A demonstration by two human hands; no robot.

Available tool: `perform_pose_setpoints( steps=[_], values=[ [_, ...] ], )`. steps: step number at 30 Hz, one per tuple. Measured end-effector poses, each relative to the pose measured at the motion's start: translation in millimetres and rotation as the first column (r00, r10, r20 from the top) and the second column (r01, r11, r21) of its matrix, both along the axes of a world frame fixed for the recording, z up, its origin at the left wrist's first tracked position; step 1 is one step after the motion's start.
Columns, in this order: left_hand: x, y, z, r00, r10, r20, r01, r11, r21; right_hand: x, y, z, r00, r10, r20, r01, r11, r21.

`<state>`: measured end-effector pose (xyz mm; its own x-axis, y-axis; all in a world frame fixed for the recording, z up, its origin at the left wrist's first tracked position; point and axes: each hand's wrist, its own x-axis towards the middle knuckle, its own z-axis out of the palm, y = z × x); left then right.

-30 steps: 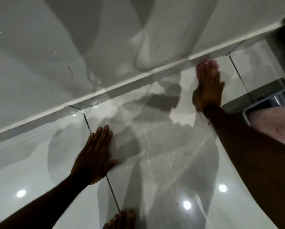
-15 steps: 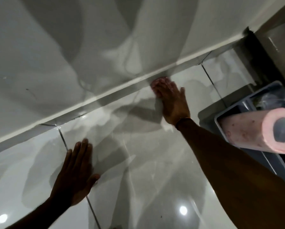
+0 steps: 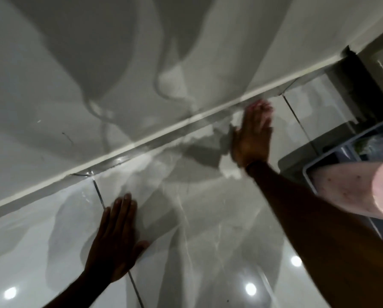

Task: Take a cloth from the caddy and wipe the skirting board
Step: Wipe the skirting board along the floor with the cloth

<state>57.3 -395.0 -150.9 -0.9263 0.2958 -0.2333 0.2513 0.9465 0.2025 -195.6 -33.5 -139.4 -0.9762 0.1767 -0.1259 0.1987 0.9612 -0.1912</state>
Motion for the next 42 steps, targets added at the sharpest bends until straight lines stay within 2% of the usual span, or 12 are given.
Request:
perform_pose_setpoints(
  steps=[4,8,11,17,20,23,28,32,34,37,39,42],
  values=[
    [2,0,-1,1.000,-0.013,0.010,0.013,1.000,0.001,36,6,-4,0.911,0.410,0.037,-0.406,0.910,-0.085],
    [1,-2,1,1.000,-0.023,-0.001,0.023,1.000,0.019,-22,42,12,0.994,-0.110,0.027,0.112,0.989,-0.101],
    [-1,-6,0,0.999,-0.025,0.023,0.024,1.000,0.014,-36,29,24,0.974,-0.202,0.098,0.215,0.967,-0.136],
    [-3,-8,6,0.998,-0.023,0.052,0.021,0.998,0.052,83,-119,11,0.983,0.182,-0.011,-0.179,0.948,-0.263],
    [-2,-14,10,0.997,-0.039,0.067,0.036,0.998,0.056,130,-185,14,0.819,0.571,-0.048,-0.561,0.781,-0.273],
    [2,-19,14,0.996,-0.036,0.086,0.033,0.999,0.035,147,-211,9,0.706,0.703,-0.083,-0.698,0.673,-0.244],
    [10,-23,23,0.995,0.027,0.098,-0.036,0.995,0.094,128,-184,7,0.931,0.364,-0.003,-0.357,0.911,-0.207],
    [15,-30,27,0.995,0.045,0.088,-0.054,0.993,0.106,123,-214,20,0.989,0.112,0.091,-0.083,0.957,-0.279],
    [21,-36,26,0.995,0.034,0.092,-0.041,0.996,0.077,143,-239,21,0.959,0.281,0.044,-0.257,0.922,-0.289],
    [30,-43,23,0.993,0.014,0.115,-0.018,0.999,0.032,181,-258,12,0.728,0.685,-0.016,-0.669,0.705,-0.236],
    [33,-44,23,0.995,0.009,0.098,-0.010,1.000,0.015,171,-241,6,0.627,0.778,-0.043,-0.770,0.610,-0.187],
    [34,-42,25,0.996,0.028,0.082,-0.031,0.999,0.034,135,-189,6,0.754,0.657,-0.001,-0.649,0.745,-0.155]
  ],
)
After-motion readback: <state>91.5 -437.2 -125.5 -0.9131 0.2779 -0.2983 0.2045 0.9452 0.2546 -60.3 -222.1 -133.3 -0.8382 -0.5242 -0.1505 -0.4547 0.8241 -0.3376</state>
